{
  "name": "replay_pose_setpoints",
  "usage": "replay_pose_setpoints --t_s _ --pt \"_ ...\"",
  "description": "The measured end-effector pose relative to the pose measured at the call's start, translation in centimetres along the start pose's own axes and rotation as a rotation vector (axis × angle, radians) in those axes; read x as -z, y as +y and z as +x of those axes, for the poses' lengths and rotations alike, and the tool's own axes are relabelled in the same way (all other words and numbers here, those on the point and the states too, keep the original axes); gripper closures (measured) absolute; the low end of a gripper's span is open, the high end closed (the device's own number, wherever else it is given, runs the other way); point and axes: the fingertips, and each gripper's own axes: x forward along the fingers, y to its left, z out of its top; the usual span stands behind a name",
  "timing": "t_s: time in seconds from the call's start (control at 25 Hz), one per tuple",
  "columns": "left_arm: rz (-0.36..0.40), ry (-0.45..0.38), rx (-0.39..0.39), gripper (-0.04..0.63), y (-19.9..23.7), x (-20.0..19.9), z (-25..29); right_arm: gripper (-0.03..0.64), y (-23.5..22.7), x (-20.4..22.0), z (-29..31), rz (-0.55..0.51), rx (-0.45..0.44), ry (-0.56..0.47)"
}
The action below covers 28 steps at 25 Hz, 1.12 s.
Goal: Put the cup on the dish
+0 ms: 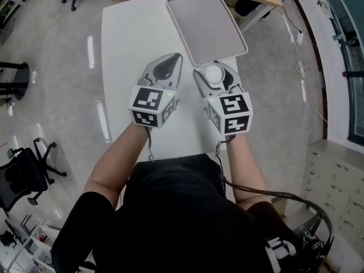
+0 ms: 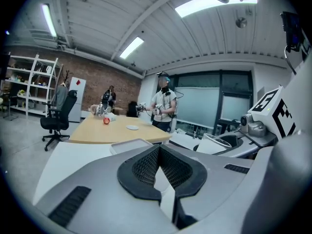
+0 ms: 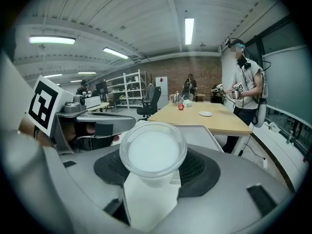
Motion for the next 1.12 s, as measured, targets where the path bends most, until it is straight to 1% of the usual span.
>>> replay_pose_setpoints --t_s 0.16,0.24,0.36,0.48,0.68,0.96,1.12 --pt "-0.01 0.003 -0.037 0.588 1.1 0.0 2.4 0.367 -2.0 -0.4 1.6 -0.004 -0.006 -0.004" --pt "0.021 -0.004 -0.063 0.588 1.6 -0.6 3.4 0.367 -2.9 -0.9 2.0 -0.01 -0.009 -0.01" --pt "0.064 -0.022 -0.08 0.589 1.9 -1.9 5.3 0.367 -4.5 -1.7 2.6 -0.017 -0.005 -0.019" --pt "0.084 -0.032 -0.088 0.588 2.2 -2.3 6.9 0.367 -5.9 -2.3 3.4 -0.021 -0.002 -0.025" --pt "0.053 -0.014 -0.096 0.589 2.4 -1.3 9.2 0.367 -7.8 -2.8 4.8 -0.026 0.004 -0.028" --pt "0.055 -0.01 -0.11 0.589 4.4 0.1 12.5 0.367 -9.9 -1.7 7.8 -0.02 0.008 -0.004" --pt "0.058 0.006 -0.12 0.589 5.7 1.3 14.6 0.367 -11.4 -1.1 9.8 -0.015 0.01 0.007"
